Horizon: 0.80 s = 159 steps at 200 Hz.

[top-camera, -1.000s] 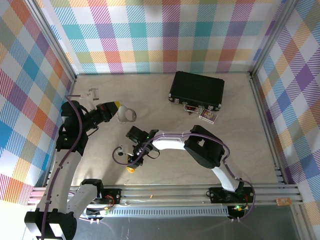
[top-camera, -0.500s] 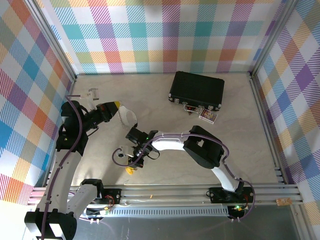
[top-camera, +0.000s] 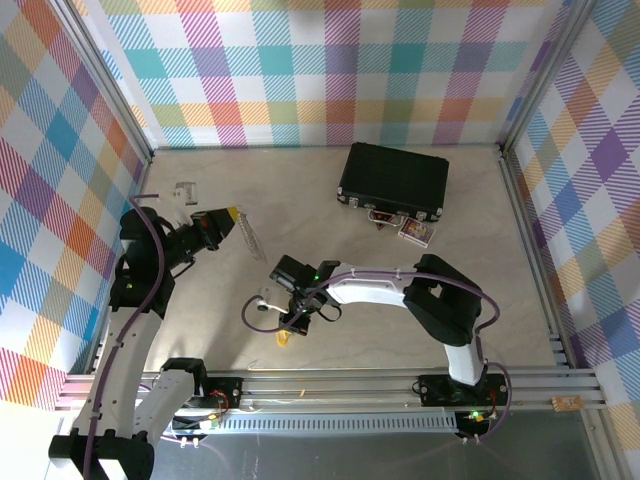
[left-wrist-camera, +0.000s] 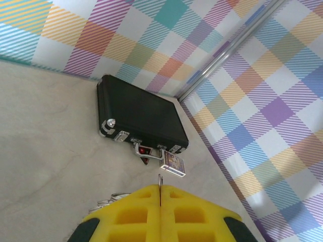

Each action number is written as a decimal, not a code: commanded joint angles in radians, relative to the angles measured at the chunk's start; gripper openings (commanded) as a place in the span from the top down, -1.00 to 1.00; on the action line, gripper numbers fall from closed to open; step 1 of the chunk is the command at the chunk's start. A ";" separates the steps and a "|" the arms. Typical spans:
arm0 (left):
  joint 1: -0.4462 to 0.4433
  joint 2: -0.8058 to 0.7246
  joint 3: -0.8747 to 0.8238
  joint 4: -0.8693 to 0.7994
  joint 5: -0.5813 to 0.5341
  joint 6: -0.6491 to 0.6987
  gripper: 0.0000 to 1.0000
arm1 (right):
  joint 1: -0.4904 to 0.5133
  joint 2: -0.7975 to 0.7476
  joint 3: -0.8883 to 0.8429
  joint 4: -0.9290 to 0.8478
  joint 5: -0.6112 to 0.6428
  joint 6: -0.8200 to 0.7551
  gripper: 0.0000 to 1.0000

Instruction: Put the keys on the keyring

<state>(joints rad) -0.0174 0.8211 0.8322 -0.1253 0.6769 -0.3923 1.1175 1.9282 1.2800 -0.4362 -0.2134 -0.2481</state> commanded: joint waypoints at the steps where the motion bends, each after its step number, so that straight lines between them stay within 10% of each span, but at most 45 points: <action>1: -0.004 -0.026 -0.019 0.054 0.020 0.021 1.00 | -0.007 -0.032 -0.019 -0.139 0.089 0.094 1.00; 159: -0.181 -0.115 -0.023 -0.096 -0.097 0.102 1.00 | -0.092 -0.023 -0.031 -0.268 0.233 0.353 1.00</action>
<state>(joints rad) -0.1879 0.7277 0.7979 -0.2195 0.5873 -0.3119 1.0328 1.8923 1.2545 -0.6666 -0.0048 0.0643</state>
